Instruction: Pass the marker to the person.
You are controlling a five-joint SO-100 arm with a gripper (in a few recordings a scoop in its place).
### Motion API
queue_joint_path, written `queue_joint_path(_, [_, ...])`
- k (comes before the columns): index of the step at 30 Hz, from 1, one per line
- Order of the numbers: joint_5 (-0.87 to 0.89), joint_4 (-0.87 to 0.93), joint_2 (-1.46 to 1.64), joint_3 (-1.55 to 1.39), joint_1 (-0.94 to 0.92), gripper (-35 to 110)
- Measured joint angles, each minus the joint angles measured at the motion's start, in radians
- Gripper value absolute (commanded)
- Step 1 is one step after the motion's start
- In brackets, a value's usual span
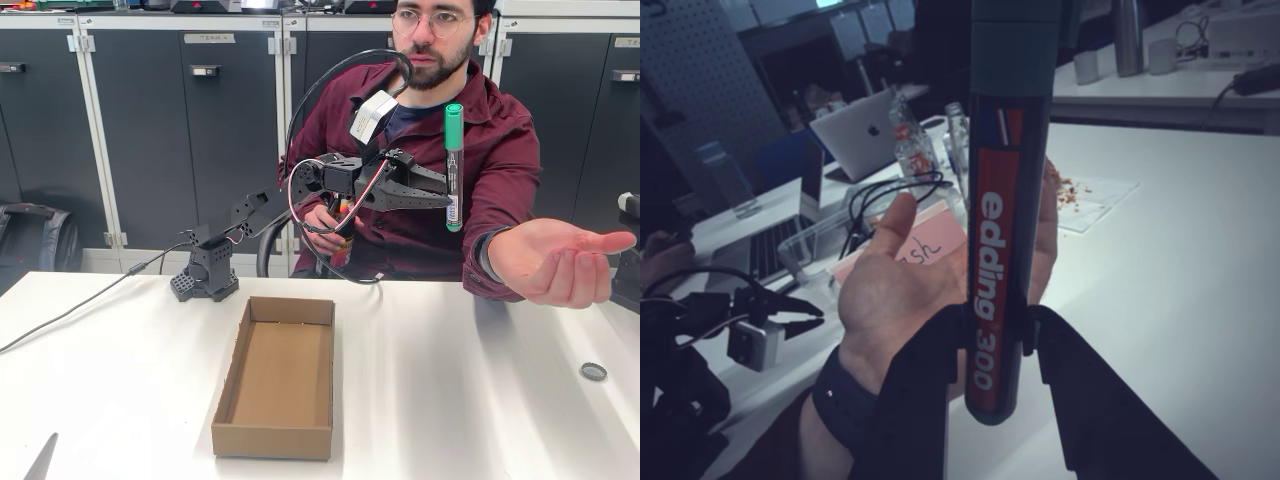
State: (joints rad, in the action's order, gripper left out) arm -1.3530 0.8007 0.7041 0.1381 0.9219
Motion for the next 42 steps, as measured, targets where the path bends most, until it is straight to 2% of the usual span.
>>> queue_joint_path(31, [0.0,0.003,0.0,0.0,-0.026,-5])
queue_joint_path(42, [0.023,0.169,0.072,-0.103,-0.084,-5])
